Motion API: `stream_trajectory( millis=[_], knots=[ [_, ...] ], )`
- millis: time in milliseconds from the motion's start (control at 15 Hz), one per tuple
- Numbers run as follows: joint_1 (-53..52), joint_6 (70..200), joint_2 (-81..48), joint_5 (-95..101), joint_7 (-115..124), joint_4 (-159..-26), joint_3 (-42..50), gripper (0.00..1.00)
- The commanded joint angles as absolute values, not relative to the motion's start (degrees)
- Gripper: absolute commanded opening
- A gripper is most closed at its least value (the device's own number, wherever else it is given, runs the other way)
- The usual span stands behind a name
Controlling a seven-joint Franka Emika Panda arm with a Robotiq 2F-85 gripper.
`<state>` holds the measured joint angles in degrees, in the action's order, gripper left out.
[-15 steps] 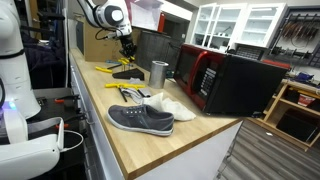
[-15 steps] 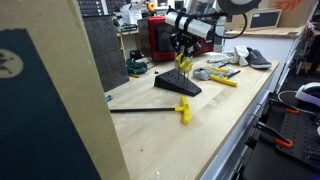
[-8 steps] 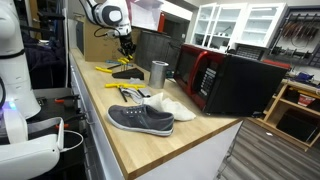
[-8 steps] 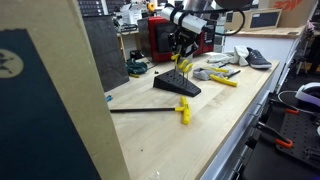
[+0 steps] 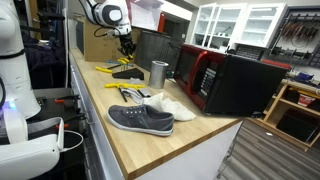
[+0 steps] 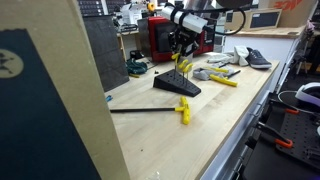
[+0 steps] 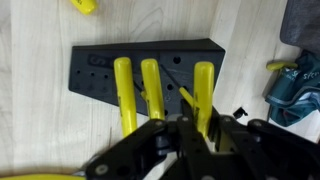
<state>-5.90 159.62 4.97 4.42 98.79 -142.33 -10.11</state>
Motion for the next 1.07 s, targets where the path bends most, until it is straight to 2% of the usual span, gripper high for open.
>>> stream_trajectory(
  millis=[0,267,1000],
  knots=[
    [-5.36,156.55,6.72,6.32,99.87,-142.00,-10.58,0.04],
    [-5.86,154.51,6.33,5.55,98.92,-141.77,-10.65,0.04],
    [-4.81,150.35,6.07,18.18,103.34,-140.73,-11.04,0.04]
  ],
)
